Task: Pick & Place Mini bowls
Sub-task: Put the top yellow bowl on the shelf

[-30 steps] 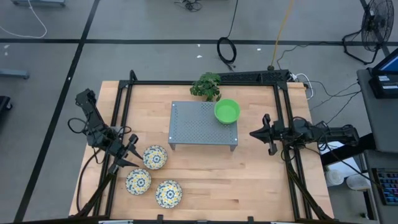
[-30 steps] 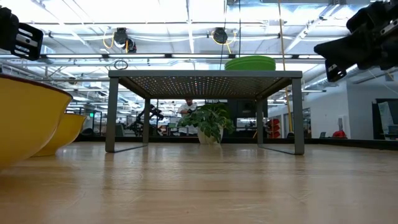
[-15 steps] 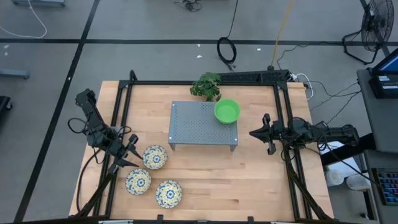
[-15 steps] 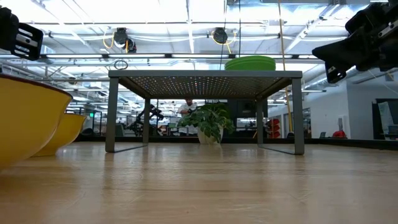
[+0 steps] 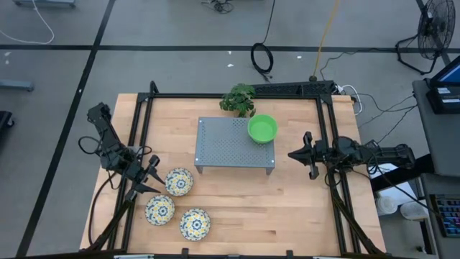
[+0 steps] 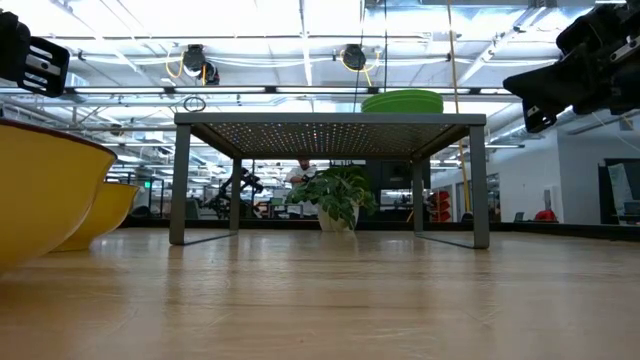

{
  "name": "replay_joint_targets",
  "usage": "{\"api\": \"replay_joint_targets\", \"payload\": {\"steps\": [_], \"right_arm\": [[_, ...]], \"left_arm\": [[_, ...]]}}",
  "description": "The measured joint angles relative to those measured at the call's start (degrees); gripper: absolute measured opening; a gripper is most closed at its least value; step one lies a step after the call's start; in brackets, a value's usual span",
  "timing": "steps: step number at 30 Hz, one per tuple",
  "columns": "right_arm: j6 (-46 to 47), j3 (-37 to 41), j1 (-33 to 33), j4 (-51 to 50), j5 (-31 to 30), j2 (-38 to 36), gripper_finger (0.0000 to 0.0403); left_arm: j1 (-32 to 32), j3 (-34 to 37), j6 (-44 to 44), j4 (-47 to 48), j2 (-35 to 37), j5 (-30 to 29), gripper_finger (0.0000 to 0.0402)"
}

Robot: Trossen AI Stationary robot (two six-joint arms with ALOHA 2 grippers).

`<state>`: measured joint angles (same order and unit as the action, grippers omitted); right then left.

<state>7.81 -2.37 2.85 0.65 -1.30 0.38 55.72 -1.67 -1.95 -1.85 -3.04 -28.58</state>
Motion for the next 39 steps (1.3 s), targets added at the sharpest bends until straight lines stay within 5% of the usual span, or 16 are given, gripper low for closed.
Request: {"api": "replay_joint_targets", "payload": {"steps": [39], "right_arm": [[-4.69,0.0,0.01,-1.17,4.37,0.02,0.0]], "left_arm": [[0.01,0.0,-0.01,0.0,0.0,-0.01,0.0152]]}}
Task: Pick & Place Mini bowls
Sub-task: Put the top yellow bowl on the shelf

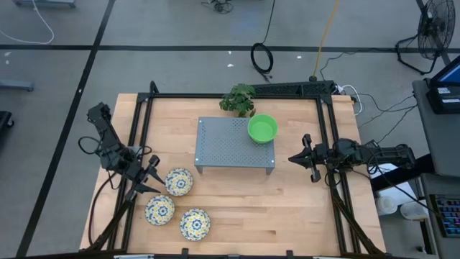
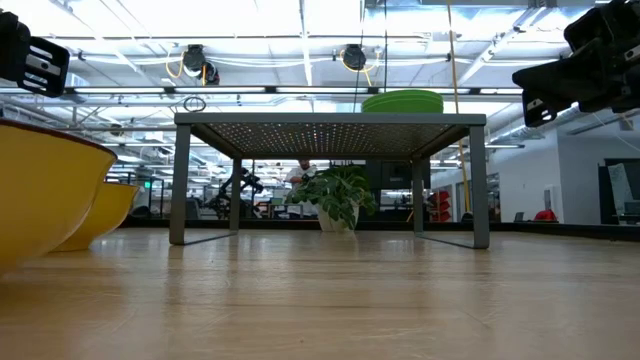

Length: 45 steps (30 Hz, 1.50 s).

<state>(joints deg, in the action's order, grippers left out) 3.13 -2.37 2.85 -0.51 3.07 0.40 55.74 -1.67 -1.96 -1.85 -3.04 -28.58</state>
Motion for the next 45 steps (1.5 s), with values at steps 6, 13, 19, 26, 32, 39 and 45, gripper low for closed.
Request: {"api": "replay_joint_targets", "payload": {"steps": [6,13,19,26,32,39,45], "right_arm": [[-0.43,0.01,0.0,-0.02,0.0,0.0,0.0],[-0.7,0.01,0.0,-1.02,0.0,0.0,0.0],[-3.13,0.0,0.0,-0.94,0.0,-0.02,0.0],[-3.41,0.0,0.0,-0.96,0.0,0.0,0.0],[-0.96,0.0,0.0,-0.98,0.0,0.0,0.0],[-0.82,0.0,0.0,-1.01,0.0,0.0,0.0],[0.96,0.02,0.0,-1.02,0.0,0.0,0.0]], "left_arm": [[-0.01,0.0,0.0,0.0,0.02,0.01,0.0152],[-0.01,0.0,0.0,0.0,0.02,0.01,0.0152],[0.01,-0.02,0.0,0.0,0.0,0.0,0.0152],[0.01,0.0,0.0,0.0,0.0,-0.02,0.0152],[0.01,0.0,0.0,0.0,0.0,-0.02,0.0152],[-0.01,-0.02,0.0,0.0,0.0,-0.02,0.0152],[0.01,0.0,0.0,0.0,0.0,-0.02,0.0152]]}}
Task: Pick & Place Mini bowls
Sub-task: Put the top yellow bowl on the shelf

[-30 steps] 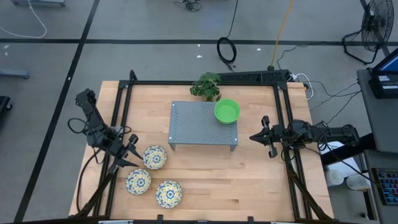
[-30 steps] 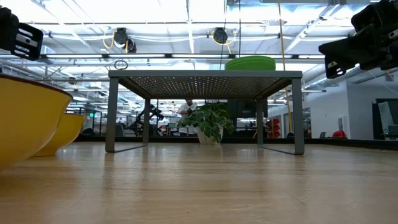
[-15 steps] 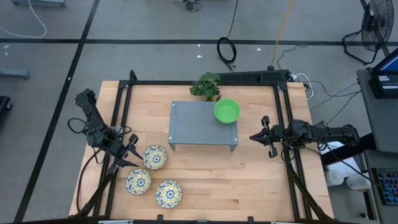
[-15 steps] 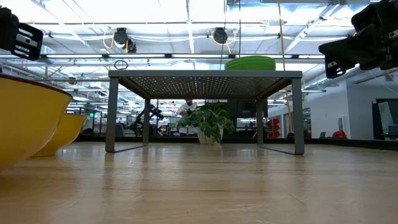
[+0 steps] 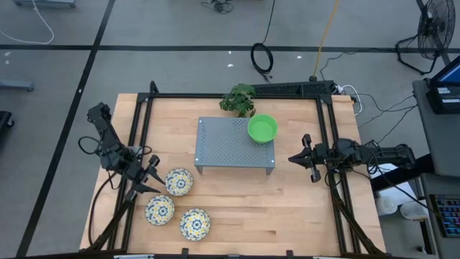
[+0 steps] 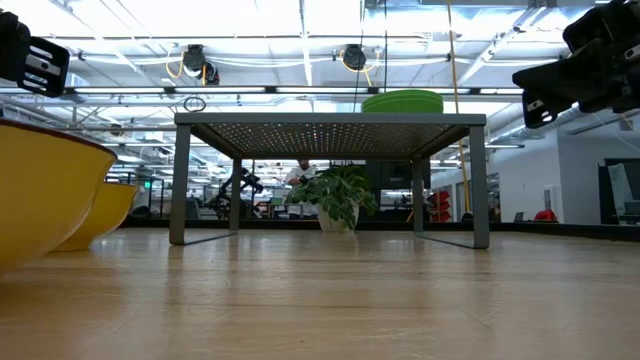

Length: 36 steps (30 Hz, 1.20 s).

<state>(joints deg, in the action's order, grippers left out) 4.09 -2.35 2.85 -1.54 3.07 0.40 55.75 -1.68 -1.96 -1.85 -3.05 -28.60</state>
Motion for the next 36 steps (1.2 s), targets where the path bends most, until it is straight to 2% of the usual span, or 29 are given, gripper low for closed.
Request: {"api": "replay_joint_targets", "payload": {"steps": [36], "right_arm": [[-1.74,-0.02,-0.02,-0.02,-0.22,-0.02,0.0]], "left_arm": [[-0.01,-0.01,0.01,0.0,0.02,0.0,0.0152]]}}
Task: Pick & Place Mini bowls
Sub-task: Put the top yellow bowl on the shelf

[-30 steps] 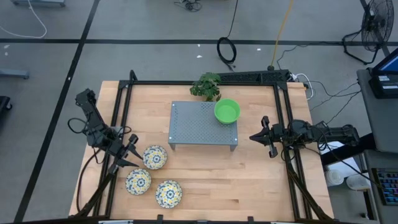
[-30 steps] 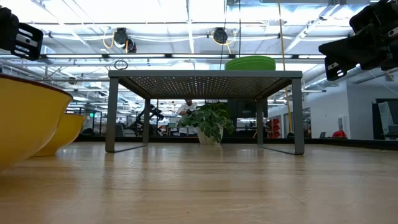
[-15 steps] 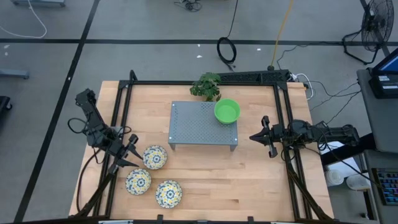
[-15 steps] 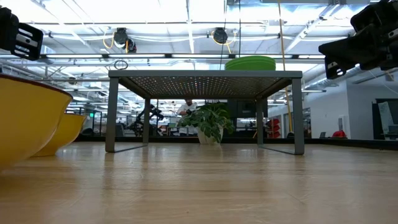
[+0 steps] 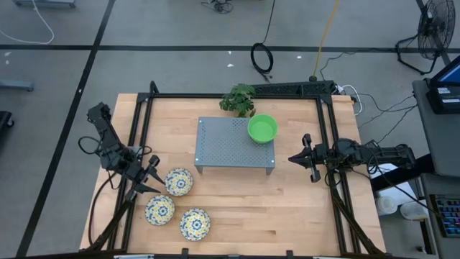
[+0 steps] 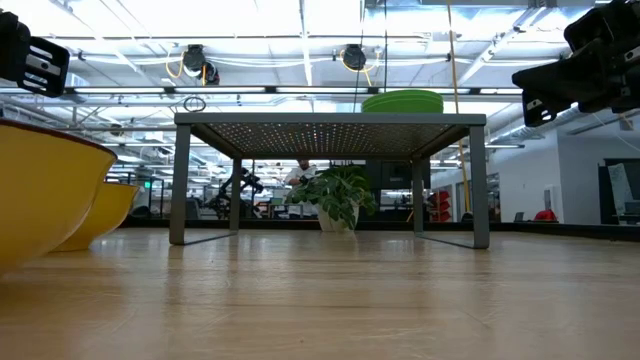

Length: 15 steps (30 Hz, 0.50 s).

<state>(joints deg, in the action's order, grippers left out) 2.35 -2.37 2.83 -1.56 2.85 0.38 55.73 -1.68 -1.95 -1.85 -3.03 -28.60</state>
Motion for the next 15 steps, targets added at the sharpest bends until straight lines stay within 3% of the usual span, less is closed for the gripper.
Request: {"api": "replay_joint_targets", "payload": {"steps": [15], "right_arm": [[1.44,0.02,0.02,0.02,0.0,0.02,0.0]], "left_arm": [[-0.01,0.01,-0.01,0.0,-0.02,0.0,0.0152]]}}
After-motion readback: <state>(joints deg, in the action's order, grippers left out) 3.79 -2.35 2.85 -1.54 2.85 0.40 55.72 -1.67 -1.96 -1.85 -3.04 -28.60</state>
